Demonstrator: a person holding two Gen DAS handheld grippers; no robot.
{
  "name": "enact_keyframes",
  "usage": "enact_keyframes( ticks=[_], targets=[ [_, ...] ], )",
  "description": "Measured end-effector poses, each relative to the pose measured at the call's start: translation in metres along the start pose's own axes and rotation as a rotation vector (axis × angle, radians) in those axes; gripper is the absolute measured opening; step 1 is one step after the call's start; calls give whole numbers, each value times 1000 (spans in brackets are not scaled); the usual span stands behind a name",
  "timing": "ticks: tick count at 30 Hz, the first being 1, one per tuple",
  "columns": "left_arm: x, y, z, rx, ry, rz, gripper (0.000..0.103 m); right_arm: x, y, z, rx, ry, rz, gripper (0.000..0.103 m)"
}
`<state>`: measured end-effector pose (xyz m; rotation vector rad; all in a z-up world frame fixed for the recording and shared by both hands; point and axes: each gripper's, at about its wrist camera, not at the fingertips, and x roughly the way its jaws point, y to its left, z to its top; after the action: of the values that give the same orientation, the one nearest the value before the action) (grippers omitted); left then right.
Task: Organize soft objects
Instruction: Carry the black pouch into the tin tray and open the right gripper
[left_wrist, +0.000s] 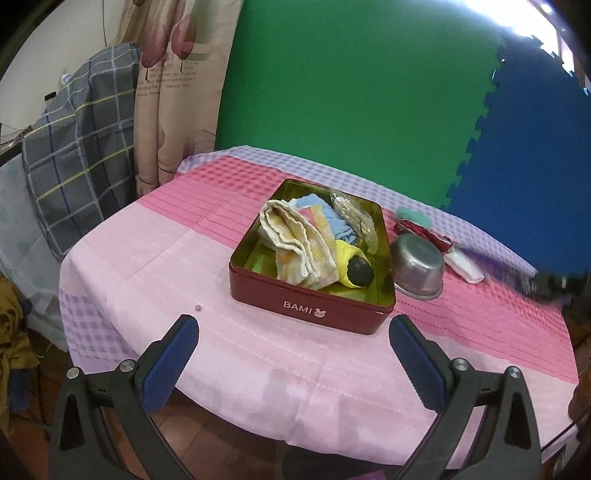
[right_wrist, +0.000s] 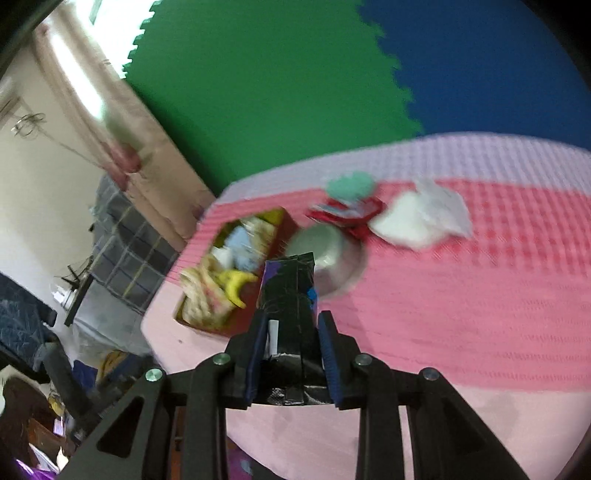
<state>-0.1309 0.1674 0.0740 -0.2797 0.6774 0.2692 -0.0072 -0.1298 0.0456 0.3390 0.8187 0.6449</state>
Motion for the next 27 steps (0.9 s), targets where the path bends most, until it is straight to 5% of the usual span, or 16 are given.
enact_keyframes(
  ticks=[7,11,19,27],
  targets=[
    [-1,-1,3,15,-3,43,102,76,73,43,-87,26,51,29],
    [2,10,5,-23,10,55,102,138,103,50,-154,53,-13,29],
    [13,28,9,-92,50,41,102,216,126,33,-265,100,-152,29],
    [16,28,10,-84,61,49,102,235,129,6,-316,135,-157,30]
  ],
)
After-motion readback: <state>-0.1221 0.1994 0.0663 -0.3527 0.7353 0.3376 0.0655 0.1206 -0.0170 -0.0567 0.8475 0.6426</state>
